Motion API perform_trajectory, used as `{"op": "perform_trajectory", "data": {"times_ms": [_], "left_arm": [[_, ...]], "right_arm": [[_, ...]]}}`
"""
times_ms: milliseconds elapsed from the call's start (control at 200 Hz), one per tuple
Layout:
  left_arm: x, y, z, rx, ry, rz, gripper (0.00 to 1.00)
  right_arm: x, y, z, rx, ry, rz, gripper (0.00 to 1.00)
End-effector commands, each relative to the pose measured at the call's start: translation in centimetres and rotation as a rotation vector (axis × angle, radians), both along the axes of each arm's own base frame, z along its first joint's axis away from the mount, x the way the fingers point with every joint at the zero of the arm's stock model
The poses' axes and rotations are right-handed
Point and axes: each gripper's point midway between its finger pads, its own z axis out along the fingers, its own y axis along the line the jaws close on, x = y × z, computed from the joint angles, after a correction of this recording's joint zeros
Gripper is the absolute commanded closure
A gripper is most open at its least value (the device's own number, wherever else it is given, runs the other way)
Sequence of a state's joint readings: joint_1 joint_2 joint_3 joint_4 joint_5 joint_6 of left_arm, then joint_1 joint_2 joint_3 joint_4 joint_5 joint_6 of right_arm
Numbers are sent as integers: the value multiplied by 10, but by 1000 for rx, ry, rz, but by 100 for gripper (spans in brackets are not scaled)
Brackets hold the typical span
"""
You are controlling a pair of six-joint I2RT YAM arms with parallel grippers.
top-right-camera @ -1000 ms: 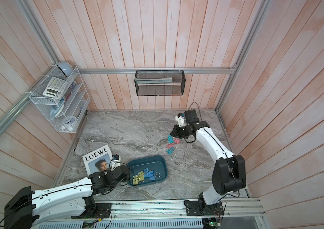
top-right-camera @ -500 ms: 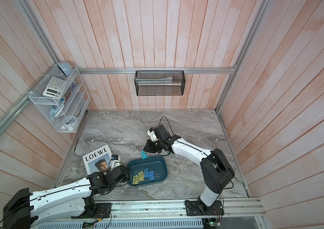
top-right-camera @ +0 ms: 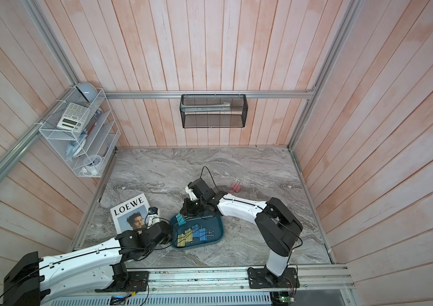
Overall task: Put the binder clips in the storage box
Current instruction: Place the binder clip in the storage box, then pick up the binder clip at the center of the board.
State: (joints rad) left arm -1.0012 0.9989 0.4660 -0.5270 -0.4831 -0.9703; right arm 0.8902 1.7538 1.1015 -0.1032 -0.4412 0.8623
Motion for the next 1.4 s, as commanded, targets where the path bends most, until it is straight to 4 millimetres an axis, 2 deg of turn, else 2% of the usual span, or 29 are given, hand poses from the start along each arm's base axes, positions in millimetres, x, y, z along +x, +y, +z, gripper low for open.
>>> {"op": "perform_trajectory", "data": {"times_ms": [0, 145, 340, 470, 770, 880, 1000, 1140, 1250, 1335, 1395], "left_arm": [[-4, 7, -6, 11, 14, 10, 18], [-4, 7, -7, 11, 15, 9, 18], [-3, 6, -6, 12, 15, 6, 18], [-4, 7, -7, 15, 17, 4, 18], [-4, 6, -10, 20, 21, 2, 18], [-4, 6, -11, 21, 24, 2, 18], [-3, 5, -9, 17, 21, 1, 18], [-2, 4, -8, 22, 18, 0, 18], [-2, 4, -8, 25, 19, 0, 18], [-2, 4, -9, 27, 20, 0, 18], [-1, 3, -9, 22, 19, 1, 18]], "right_arm": [[-1, -1, -13, -30, 0, -36, 100], [-4, 1, -25, -68, -9, -55, 100], [2, 5, -39, -85, -22, -121, 100], [5, 1, -45, -110, -42, -168, 100], [3, 7, -55, -92, -48, -210, 100], [1, 6, -55, -88, -42, -215, 76], [3, -1, -39, -72, -73, -219, 66], [11, -22, -2, -52, -121, -217, 64], [21, -50, 34, -2, -137, -247, 64], [33, -92, 58, -30, -159, -324, 64], [45, -142, 59, -147, -158, -468, 64]]}}
